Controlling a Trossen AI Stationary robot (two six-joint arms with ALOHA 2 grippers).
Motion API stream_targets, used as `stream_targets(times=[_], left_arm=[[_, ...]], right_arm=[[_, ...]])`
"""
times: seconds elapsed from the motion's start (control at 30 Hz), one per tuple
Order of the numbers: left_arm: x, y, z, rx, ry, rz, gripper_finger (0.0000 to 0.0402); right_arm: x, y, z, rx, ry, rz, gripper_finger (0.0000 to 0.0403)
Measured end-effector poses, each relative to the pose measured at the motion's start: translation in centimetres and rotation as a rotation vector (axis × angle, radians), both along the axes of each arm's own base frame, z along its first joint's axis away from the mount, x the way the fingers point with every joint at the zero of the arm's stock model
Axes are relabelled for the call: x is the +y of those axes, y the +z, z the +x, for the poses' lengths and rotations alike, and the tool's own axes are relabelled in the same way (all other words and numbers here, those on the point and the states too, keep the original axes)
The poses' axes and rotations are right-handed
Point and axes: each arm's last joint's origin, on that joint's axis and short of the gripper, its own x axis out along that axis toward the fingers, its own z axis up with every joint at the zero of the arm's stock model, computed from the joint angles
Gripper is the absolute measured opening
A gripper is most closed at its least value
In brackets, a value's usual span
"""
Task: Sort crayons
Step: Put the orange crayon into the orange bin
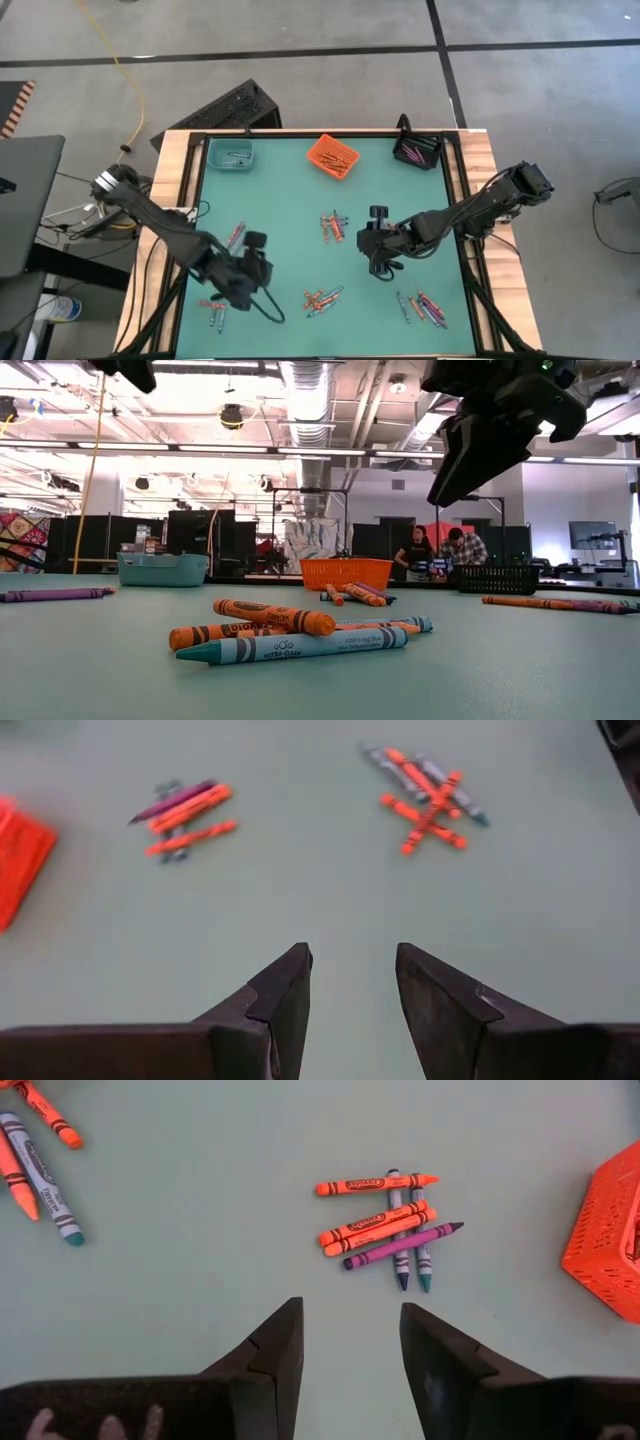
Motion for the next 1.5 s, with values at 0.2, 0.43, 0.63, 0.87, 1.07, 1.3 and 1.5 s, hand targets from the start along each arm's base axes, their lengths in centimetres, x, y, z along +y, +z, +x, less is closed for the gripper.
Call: stream_targets(times=[0.2, 0.43, 0.63, 0.87, 1.07, 1.3, 1.5], left_arm=[[-2.6, -4.4, 3.2, 0.047, -0.155, 0.097, 0.0139], [-3.1, -8.4, 7.2, 0.032, -0.293, 0.124, 0.0139], [-1.4, -10.1, 9.5, 0.054, -0.361, 0.037, 0.0139], [0.0, -12.3, 11.1, 0.105, -0.417, -0.051, 0.0139], [0.9, -13.0, 11.8, 0.113, -0.395, -0.072, 0.0139], [1.3, -13.3, 12.2, 0.109, -0.416, -0.120, 0.0115], [1.3, -13.9, 12.3, 0.135, -0.418, -0.136, 0.0107]], right_arm=[[0.1, 0.0, 0.1, -0.007, 0.011, 0.019, 0.0159], [0.5, 0.1, 0.0, -0.012, 0.024, 0.026, 0.0159], [1.4, 0.1, -0.3, -0.012, 0.053, 0.029, 0.0159], [2.3, 0.1, -0.7, -0.012, 0.083, 0.034, 0.0159], [2.9, 0.1, -0.9, -0.013, 0.104, 0.033, 0.0159], [3.0, 0.1, -1.0, -0.013, 0.108, 0.033, 0.0159], [3.0, 0.1, -1.0, -0.012, 0.108, 0.031, 0.0159]])
